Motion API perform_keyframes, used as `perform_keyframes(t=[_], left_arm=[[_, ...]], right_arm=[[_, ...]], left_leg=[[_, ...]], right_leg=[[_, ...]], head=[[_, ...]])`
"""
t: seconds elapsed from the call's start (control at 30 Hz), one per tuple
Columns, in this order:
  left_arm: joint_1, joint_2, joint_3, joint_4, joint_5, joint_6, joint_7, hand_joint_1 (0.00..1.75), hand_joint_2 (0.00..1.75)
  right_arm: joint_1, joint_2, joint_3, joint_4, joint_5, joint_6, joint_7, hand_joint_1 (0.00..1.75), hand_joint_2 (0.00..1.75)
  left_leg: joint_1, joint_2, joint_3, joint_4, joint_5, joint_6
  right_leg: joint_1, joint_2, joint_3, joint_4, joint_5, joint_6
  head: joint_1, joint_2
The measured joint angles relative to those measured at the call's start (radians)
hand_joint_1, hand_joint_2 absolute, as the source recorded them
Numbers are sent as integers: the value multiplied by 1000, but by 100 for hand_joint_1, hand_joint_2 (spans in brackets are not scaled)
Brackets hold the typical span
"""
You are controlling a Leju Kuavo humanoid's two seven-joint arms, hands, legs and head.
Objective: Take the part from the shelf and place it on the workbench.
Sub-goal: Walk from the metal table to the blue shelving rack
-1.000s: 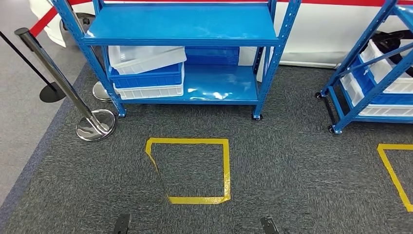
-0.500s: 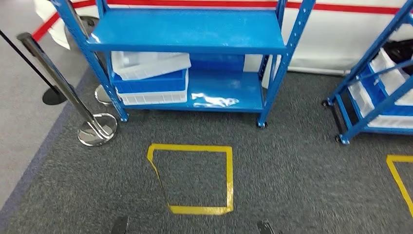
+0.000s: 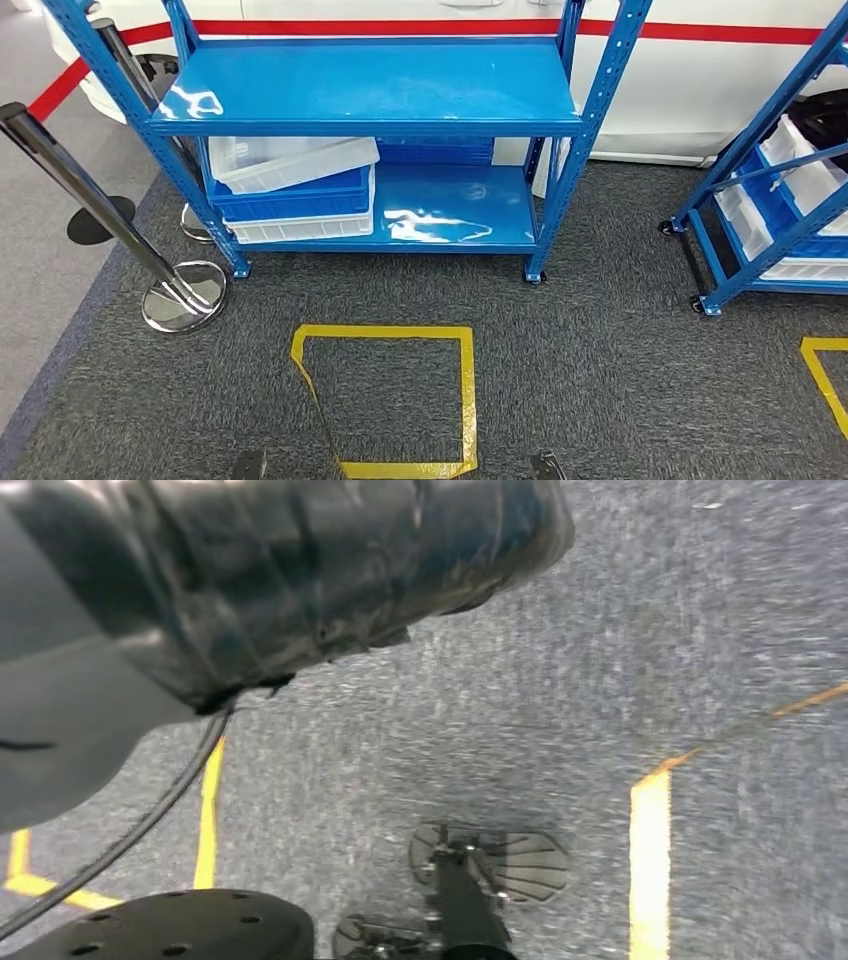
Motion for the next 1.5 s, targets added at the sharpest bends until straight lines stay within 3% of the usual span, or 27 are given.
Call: perform_keyframes(t=[0.13,0.27,0.33,0.4,0.47,0.5,0.53,0.57,0.63,0.67,0.7,0.73,0.77,0.8,0.83,0.9,0.97,1.03,1.1,1.2,1.27,1.33,1.37,1.4,1.43,1.47,1.5], left_arm=[[-9,1,0,0,0,1,2,0,0],[-10,1,0,0,0,1,2,0,0],[-9,-4,-2,-1,-1,2,2,0,0],[-6,-10,-3,-2,-1,4,0,0,87],[10,-11,-5,1,0,6,-3,0,175],[24,-10,-8,5,0,6,-4,0,175],[39,-8,-12,12,0,6,-5,0,175],[52,-5,-15,20,1,6,-5,0,175],[65,2,-19,33,3,6,-4,0,175],[74,4,-21,41,5,6,-2,0,131],[74,11,-22,47,5,6,-1,0,87],[74,14,-23,54,4,6,1,0,44],[65,19,-25,58,1,7,3,0,0],[47,23,-26,59,-2,8,4,0,0],[33,23,-28,58,-6,11,3,0,0],[3,19,-33,54,-11,14,-7,0,0],[-10,11,-36,49,-4,2,-27,0,0],[-10,7,-37,46,18,-21,-43,0,0],[-8,6,-37,45,35,-36,-49,0,0],[-8,6,-37,43,40,-43,-52,0,0],[-15,10,-37,41,41,-44,-53,0,0],[-20,15,-37,40,42,-44,-54,0,0],[-19,14,-37,40,41,-43,-54,0,0],[-19,13,-37,39,37,-41,-55,0,0],[-19,12,-38,39,29,-37,-55,0,0],[-17,12,-38,39,20,-33,-54,0,0],[-15,12,-39,38,10,-28,-53,0,0]], right_arm=[[-10,0,0,0,0,1,0,0,0],[-10,0,0,0,0,1,0,0,0],[-11,-1,0,-2,0,0,0,0,0],[-9,-2,0,-3,-3,0,-5,0,0],[-3,-3,0,-2,-12,4,-15,0,0],[4,-4,0,1,-17,7,-20,0,0],[16,-4,-1,5,-23,9,-24,0,0],[30,-2,-1,11,-27,12,-27,0,0],[69,0,-2,25,-33,17,-31,0,0],[97,1,-3,34,-36,20,-32,0,0],[121,6,-4,44,-38,22,-34,0,0],[136,9,-5,53,-38,24,-33,0,0],[138,15,-6,60,-38,23,-34,0,0],[121,21,-6,63,-37,23,-37,0,0],[102,24,-7,63,-37,24,-39,0,0],[64,26,-7,57,-38,24,-55,0,0],[25,20,-7,49,-42,24,-84,0,0],[-5,17,-7,42,-45,24,-111,0,0],[-16,16,-7,38,-47,24,-124,0,0],[-18,16,-7,34,-49,24,-128,0,0],[-15,18,-8,32,-51,24,-128,0,0],[-12,24,-8,31,-52,25,-128,0,0],[-10,25,-8,30,-52,25,-129,0,0],[-8,25,-8,30,-52,24,-130,0,0],[-5,26,-8,30,-52,24,-133,0,0],[-2,26,-8,30,-51,23,-138,0,0],[-1,27,-8,29,-51,24,-143,0,0]], left_leg=[[-1,-2,11,-7,-21,17],[-1,-2,12,-10,-22,18],[28,-1,61,-122,-18,37],[53,-2,136,-241,-27,44],[38,3,227,-282,-62,25],[25,8,302,-327,-79,18],[10,16,401,-397,-90,18],[-8,20,514,-484,-95,18],[-38,27,749,-682,-100,20],[-54,25,853,-747,-126,21],[-64,22,941,-775,-160,20],[-64,16,995,-765,-201,21],[-57,7,1010,-718,-241,22],[-44,1,1005,-678,-266,25],[-32,-2,986,-646,-290,31],[-22,1,915,-529,-362,22],[-11,3,782,-303,-450,-2],[-3,3,665,-114,-474,-11],[-3,4,626,-99,-415,8],[-10,22,654,-257,-356,49],[-28,38,629,-290,-344,58],[-52,41,579,-283,-302,66],[-55,40,558,-287,-273,73],[-53,38,535,-292,-239,79],[-44,35,510,-298,-206,86],[-30,34,480,-301,-171,84],[-17,33,448,-300,-141,76]], right_leg=[[1,3,22,-43,-20,19],[2,2,23,-46,-21,20],[1,-3,-24,-20,-26,18],[-4,-9,-89,61,-63,22],[5,-6,-146,200,-128,0],[19,-4,-186,270,-141,-22],[36,5,-228,316,-128,-50],[50,18,-269,326,-74,-65],[52,54,-350,248,131,-64],[38,55,-387,150,244,-55],[27,33,-419,62,352,-53],[19,4,-450,8,412,-52],[18,-22,-471,-11,429,-61],[24,-38,-487,23,422,-70],[27,-38,-495,56,388,-72],[32,-36,-480,63,358,-74],[39,-37,-454,36,360,-77],[49,-38,-442,14,376,-83],[60,-35,-445,2,398,-87],[59,-30,-447,-38,457,-87],[31,-29,-427,-107,521,-65],[1,-30,-393,-214,602,-31],[-5,-31,-371,-286,647,-19],[-7,-27,-353,-344,661,-10],[-5,-20,-349,-362,628,-2],[-4,-13,-364,-305,537,7],[-7,-6,-386,-187,415,18]], head=[[-1,0],[-1,0],[4,0],[16,0],[31,0],[37,0],[42,0],[46,0],[45,0],[43,0],[36,0],[30,0],[15,0],[3,1],[-4,1],[-16,2],[-18,2],[-18,2],[-19,2],[-10,2],[-13,1],[-25,1],[-31,1],[-37,1],[-43,1],[-42,1],[-40,1]])
